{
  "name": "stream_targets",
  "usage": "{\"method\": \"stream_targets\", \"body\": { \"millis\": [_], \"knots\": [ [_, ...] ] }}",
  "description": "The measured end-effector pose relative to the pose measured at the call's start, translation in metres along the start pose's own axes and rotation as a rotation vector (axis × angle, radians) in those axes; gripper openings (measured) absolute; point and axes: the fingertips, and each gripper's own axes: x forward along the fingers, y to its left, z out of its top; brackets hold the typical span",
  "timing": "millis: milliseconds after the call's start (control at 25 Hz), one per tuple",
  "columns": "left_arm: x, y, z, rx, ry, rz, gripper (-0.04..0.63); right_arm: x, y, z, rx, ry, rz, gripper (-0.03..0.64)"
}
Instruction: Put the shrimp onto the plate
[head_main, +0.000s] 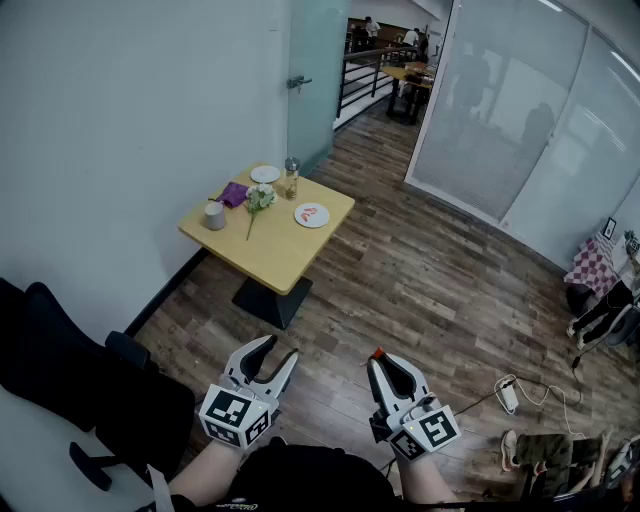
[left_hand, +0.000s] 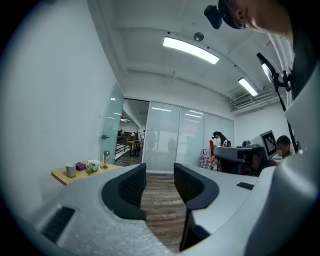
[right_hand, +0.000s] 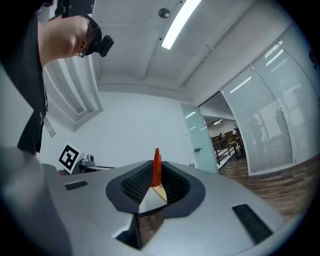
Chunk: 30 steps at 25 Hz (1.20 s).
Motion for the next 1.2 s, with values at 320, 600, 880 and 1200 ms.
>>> {"method": "stream_targets", "body": {
  "millis": [320, 600, 880, 1200],
  "knots": [
    [0.001, -0.002, 0.002, 0.014, -0.002, 0.006, 0.077, -0.003, -0.005, 0.003, 0.002, 0.000, 0.003, 0.054],
    [0.009, -0.011, -0.001, 0.011, 0.007, -0.001, 0.077, -0.008, -0.012, 0.003, 0.012, 0.005, 0.018, 0.054],
    [0.031, -0.032, 0.001, 0.016, 0.003, 0.005, 0.077, -0.023, -0.036, 0.008, 0.044, -0.004, 0.043, 0.054],
    [0.058, -0.064, -0.012, 0.000, 0.007, 0.036, 0.077, -0.048, -0.078, 0.010, 0.032, 0.008, 0.054, 0.054]
  ]
}}
